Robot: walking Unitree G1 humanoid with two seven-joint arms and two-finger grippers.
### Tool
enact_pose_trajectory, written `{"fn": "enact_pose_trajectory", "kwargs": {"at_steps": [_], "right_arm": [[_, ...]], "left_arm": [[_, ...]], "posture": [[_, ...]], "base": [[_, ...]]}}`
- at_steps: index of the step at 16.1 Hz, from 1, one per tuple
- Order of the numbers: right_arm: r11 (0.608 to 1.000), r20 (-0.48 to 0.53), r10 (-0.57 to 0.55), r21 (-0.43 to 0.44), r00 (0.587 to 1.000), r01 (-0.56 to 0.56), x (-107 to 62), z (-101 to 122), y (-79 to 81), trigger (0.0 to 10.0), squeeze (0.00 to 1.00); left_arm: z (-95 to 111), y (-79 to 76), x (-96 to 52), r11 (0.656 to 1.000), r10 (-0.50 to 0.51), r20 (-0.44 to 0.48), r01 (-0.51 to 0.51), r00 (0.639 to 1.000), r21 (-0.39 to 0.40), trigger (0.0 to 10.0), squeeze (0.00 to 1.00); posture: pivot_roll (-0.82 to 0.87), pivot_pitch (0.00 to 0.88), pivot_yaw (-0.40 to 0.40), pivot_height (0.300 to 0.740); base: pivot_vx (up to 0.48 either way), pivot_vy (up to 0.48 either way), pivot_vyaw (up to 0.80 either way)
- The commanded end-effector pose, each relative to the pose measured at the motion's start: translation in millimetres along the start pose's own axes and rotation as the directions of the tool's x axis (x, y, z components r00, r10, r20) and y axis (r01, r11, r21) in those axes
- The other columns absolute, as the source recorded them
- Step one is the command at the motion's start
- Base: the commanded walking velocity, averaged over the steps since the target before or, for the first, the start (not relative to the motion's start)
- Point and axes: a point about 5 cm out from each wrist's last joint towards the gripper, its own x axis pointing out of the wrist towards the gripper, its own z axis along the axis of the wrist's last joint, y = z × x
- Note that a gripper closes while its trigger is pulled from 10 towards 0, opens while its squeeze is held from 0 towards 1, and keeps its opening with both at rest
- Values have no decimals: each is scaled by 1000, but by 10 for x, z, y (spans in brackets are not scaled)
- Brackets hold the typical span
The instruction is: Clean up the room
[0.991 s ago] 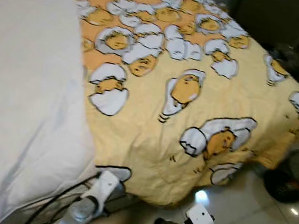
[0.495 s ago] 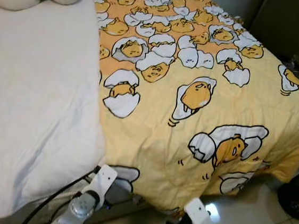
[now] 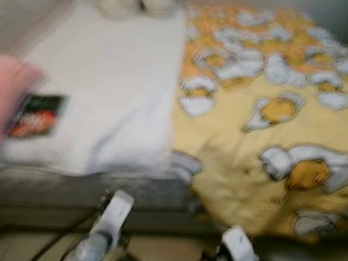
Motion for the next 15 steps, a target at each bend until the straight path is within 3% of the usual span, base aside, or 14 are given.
{"fn": "enact_pose_trajectory", "kwargs": {"at_steps": [1,3,6,8,10,11,12,15], "right_arm": [[1000,21,0,-1,1000,0,32,35,38,10000,24],[992,90,-127,29,988,125,-9,53,-2,10000,20],[976,172,-206,111,963,189,-37,80,-7,10000,12],[976,256,-213,94,943,195,-21,464,-166,10000,12],[976,276,-219,85,936,203,-28,571,-219,10000,12],[975,279,-219,87,935,203,-21,570,-218,10000,16],[975,283,-220,87,933,204,-20,577,-222,10000,12],[971,247,-233,109,941,212,-44,588,-228,10000,20]], "left_arm": [[362,117,91,999,35,157,-30,987,-33,10000,1000],[500,163,108,997,74,210,-64,975,-53,10000,1000],[724,198,54,980,144,339,-86,930,-181,10000,1000],[783,160,10,977,142,377,-69,915,-201,10000,1000],[798,131,35,977,147,354,-80,924,-198,10000,1000],[813,127,34,977,144,357,-75,923,-199,10000,0],[852,102,8,984,122,390,-60,913,-168,10000,1000],[868,101,35,983,134,364,-77,922,-168,10000,1000]], "posture": [[-144,25,47,735],[-142,30,49,735],[-145,32,50,735],[-143,32,50,735],[-140,33,48,735],[-141,33,48,735],[-144,32,48,735],[-146,29,46,735]], "base": [[0,0,0],[0,0,0],[0,0,0],[0,0,0],[0,0,0],[0,0,0],[0,0,0],[0,0,-483]]}}
